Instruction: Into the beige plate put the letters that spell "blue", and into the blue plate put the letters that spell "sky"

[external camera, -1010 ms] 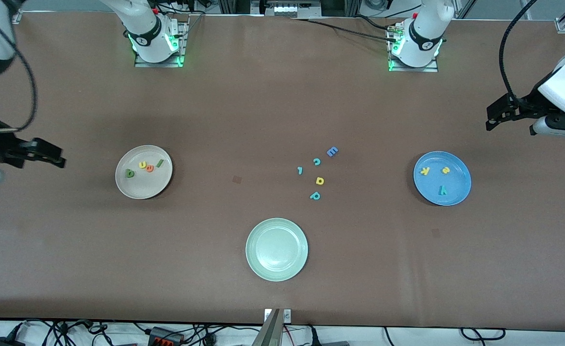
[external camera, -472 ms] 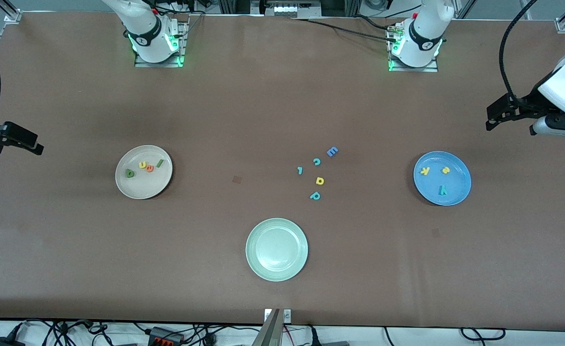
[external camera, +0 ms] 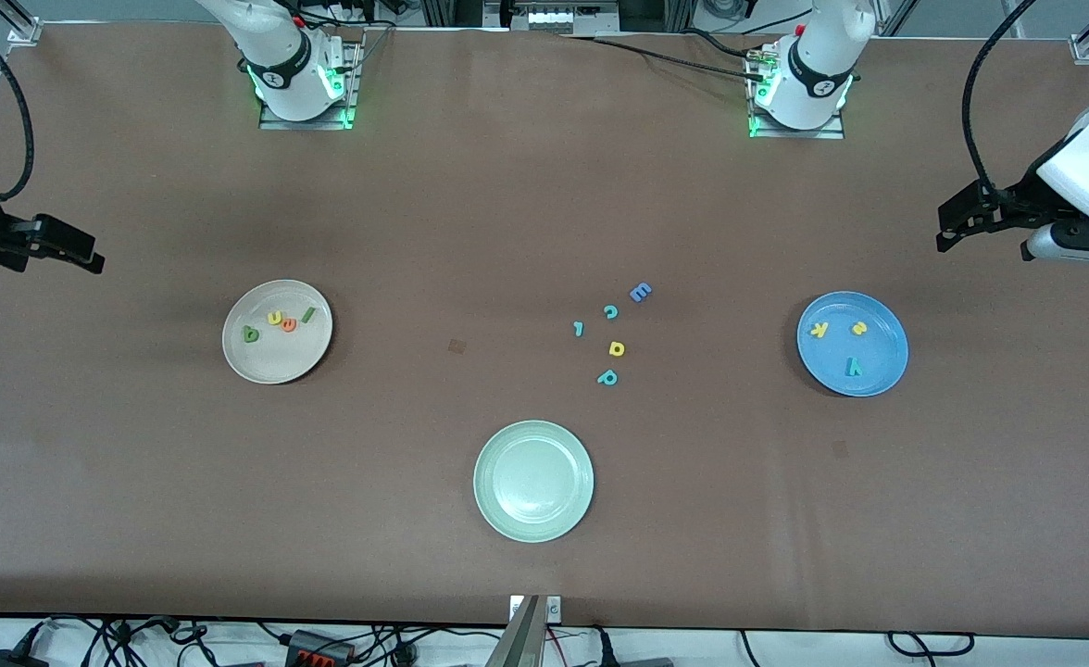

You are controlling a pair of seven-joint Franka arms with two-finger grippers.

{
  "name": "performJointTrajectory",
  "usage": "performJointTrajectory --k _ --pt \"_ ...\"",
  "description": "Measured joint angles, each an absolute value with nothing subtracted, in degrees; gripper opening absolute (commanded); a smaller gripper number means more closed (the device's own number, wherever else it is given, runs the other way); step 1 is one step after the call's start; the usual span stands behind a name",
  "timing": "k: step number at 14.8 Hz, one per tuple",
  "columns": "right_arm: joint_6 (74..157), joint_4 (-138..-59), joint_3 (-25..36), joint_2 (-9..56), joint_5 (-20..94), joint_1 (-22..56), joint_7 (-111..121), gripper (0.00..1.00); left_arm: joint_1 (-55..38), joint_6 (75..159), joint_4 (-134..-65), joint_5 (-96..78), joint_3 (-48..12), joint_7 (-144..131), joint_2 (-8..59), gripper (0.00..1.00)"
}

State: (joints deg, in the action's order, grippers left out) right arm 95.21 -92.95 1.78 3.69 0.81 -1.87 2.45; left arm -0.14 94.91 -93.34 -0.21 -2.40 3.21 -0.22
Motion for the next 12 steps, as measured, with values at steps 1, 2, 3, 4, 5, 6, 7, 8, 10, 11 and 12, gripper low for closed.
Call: performJointTrajectory --k 1,2,3,4,5,6,7,8,10,11,12 --pt "95.6 -94.7 1.7 2.5 0.7 -1.9 2.5 1.00 -0.1 94.9 -93.3 -0.2 -2.4 3.2 -0.2 1.00" --pt "95.7 -95.8 1.7 1.7 0.6 -1.9 2.5 1.00 -0.1 94.9 -93.3 -0.2 -2.4 3.2 -0.2 1.00" --pt "95.8 -96.3 1.7 1.1 0.6 -1.9 2.5 1.00 -0.1 94.9 -93.3 -0.2 -2.4 3.2 -0.2 1.00" --pt "95.8 -96.6 1.7 0.8 0.6 -1.9 2.5 1.00 -0.1 94.9 -93.3 -0.2 -2.4 3.2 -0.2 1.00" --pt "95.8 -96.7 1.7 0.6 0.6 -1.9 2.5 1.00 -0.1 94.9 -93.3 -0.2 -2.4 3.2 -0.2 1.00" --pt "95.8 -96.7 1.6 0.5 0.6 -1.9 2.5 1.00 -0.1 94.9 -93.3 -0.2 -2.4 3.2 -0.2 1.00" --pt "95.7 -96.7 1.6 0.4 0.6 -1.9 2.5 1.00 -0.1 94.9 -93.3 -0.2 -2.4 3.2 -0.2 1.00" --pt "95.6 -96.8 1.5 0.4 0.6 -1.9 2.5 1.00 -0.1 94.9 -93.3 -0.2 -2.4 3.2 -0.2 1.00" --pt "95.5 -96.8 1.5 0.4 0.6 -1.9 2.5 1.00 -0.1 94.9 -93.3 -0.2 -2.4 3.2 -0.2 1.00" --pt "95.5 -96.8 1.5 0.4 0.6 -1.9 2.5 1.00 -0.1 94.9 -93.3 -0.2 -2.4 3.2 -0.2 1.00" --pt "95.5 -96.9 1.5 0.3 0.6 -1.9 2.5 1.00 -0.1 94.9 -93.3 -0.2 -2.4 3.2 -0.2 1.00"
